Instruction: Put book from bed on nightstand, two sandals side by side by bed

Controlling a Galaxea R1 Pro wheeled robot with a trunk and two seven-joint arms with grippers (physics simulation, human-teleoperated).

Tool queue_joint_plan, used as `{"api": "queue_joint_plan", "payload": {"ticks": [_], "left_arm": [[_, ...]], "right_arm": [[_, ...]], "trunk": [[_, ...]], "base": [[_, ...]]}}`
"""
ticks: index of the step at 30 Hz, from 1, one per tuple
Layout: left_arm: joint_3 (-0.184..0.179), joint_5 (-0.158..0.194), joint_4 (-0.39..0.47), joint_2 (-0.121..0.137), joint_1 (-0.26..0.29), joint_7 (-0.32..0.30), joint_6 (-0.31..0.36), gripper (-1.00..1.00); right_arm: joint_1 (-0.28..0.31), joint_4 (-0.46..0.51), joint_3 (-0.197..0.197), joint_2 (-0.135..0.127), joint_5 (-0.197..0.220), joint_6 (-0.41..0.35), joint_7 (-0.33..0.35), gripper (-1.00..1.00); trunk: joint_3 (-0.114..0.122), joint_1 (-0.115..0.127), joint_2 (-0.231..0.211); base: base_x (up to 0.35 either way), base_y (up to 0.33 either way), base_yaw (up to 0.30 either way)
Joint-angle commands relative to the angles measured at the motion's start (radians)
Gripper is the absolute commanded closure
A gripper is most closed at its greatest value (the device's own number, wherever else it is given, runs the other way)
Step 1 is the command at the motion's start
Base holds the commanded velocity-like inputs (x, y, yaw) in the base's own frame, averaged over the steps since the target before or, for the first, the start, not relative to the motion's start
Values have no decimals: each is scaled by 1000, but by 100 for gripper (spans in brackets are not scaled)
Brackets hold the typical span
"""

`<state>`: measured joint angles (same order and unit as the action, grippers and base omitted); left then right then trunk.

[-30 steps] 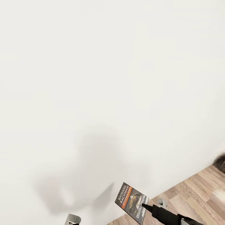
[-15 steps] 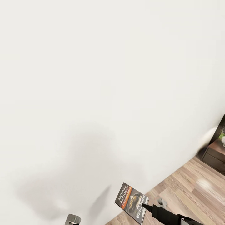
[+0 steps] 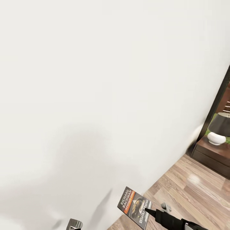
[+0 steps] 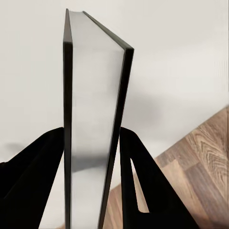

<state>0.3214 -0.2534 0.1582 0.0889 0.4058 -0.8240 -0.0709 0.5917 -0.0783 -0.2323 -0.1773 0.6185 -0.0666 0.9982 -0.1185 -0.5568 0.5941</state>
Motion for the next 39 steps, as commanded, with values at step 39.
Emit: {"api": "queue_joint_plan", "payload": {"ticks": [39], "left_arm": [[7, -12, 0, -1, 1, -3, -7, -100]], "right_arm": [[2, -3, -5, 0, 10, -7, 5, 100]], "trunk": [[-25, 0, 2]], "base": [[34, 0, -208]]}}
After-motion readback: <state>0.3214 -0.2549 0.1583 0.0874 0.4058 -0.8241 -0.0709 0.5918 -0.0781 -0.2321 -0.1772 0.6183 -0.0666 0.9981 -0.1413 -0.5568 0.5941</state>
